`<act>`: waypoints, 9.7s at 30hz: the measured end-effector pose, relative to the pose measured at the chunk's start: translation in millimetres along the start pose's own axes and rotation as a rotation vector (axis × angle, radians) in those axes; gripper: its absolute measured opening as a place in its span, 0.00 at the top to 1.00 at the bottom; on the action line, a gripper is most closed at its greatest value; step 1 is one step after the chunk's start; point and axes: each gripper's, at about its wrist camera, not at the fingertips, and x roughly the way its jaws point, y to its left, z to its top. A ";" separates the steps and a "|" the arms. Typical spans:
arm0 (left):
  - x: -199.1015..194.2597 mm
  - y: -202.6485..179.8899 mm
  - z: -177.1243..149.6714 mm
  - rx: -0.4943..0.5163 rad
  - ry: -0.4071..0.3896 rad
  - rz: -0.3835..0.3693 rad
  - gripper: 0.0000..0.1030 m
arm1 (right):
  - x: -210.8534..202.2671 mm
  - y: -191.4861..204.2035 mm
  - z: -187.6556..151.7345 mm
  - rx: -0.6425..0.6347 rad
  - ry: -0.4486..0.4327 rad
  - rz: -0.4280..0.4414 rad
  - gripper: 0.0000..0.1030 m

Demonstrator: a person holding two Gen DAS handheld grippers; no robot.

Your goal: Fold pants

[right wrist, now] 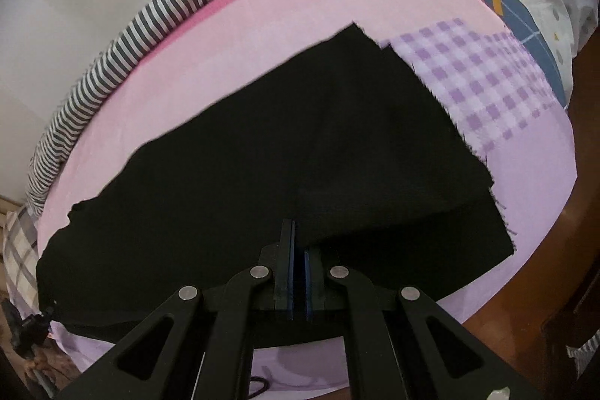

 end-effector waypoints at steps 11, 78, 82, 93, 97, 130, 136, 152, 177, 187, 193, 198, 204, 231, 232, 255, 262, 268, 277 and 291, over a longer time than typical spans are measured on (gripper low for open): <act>5.4 -3.7 1.4 0.058 0.002 0.016 0.86 | -27.6 3.1 -20.7 -0.030 -0.052 -0.022 0.97; 127.1 -395.5 -228.1 1.310 0.088 -0.229 0.77 | -53.6 -119.9 7.7 0.346 -0.184 0.397 0.96; 129.7 -396.8 -231.0 1.320 0.109 -0.255 0.94 | -49.8 -128.6 -1.8 0.354 -0.176 0.369 0.96; 150.2 -395.5 -241.9 1.320 0.169 -0.217 0.92 | -13.8 -154.8 -30.4 0.419 -0.098 0.246 0.93; 149.0 -397.3 -240.7 1.293 0.164 -0.237 0.73 | -13.6 -162.4 -32.4 0.409 -0.086 0.202 0.89; 54.5 -159.4 -49.0 0.446 -0.285 0.094 0.50 | 100.8 319.0 -3.4 -0.758 0.243 0.506 0.72; 56.0 -131.4 -54.4 0.388 -0.270 0.090 0.50 | 134.9 360.2 -15.5 -0.870 0.316 0.487 0.72; 56.5 -125.8 -64.4 0.438 -0.279 0.120 0.50 | 157.2 384.6 -16.2 -0.900 0.222 0.434 0.97; 61.1 -145.6 -90.7 0.501 -0.224 0.189 0.48 | 102.6 201.9 10.5 -0.437 0.090 0.339 0.74; 54.6 -190.0 -95.3 0.548 -0.255 0.128 0.47 | 17.8 63.5 23.3 -0.211 -0.070 0.317 0.68; 73.3 -237.8 -107.0 0.667 -0.218 0.064 0.46 | -23.2 -59.0 16.4 -0.020 -0.134 0.199 0.68; 86.3 -269.5 -114.9 0.726 -0.177 0.022 0.46 | -30.6 -134.9 4.2 0.108 -0.116 0.175 0.67; 97.0 -293.5 -121.9 0.748 -0.130 0.000 0.46 | -16.7 -174.2 -7.6 0.190 -0.084 0.241 0.67; 127.3 -295.2 -133.1 0.703 -0.066 0.027 0.46 | -12.9 -106.6 -5.2 0.205 -0.070 0.600 0.91; 123.7 -292.3 -130.6 0.686 -0.074 0.018 0.46 | -15.3 -94.8 -2.2 0.193 -0.071 0.613 0.91; 45.1 -173.4 -85.0 0.340 -0.237 -0.059 0.44 | 45.9 228.8 -68.2 -0.333 0.317 0.799 0.95; 54.2 -166.5 -83.2 0.326 -0.191 -0.113 0.44 | 58.7 247.0 -99.5 -0.439 0.351 0.692 0.92; 68.1 -182.1 -80.5 0.343 -0.101 -0.214 0.44 | 34.5 215.7 -73.5 -0.425 0.191 0.565 0.70; 111.2 -219.5 -71.6 0.367 0.064 -0.347 0.44 | 14.2 156.8 -42.6 -0.308 0.022 0.486 0.65; 160.7 -267.8 -63.5 0.452 0.234 -0.417 0.70 | 18.0 126.5 -22.1 -0.194 -0.037 0.489 0.57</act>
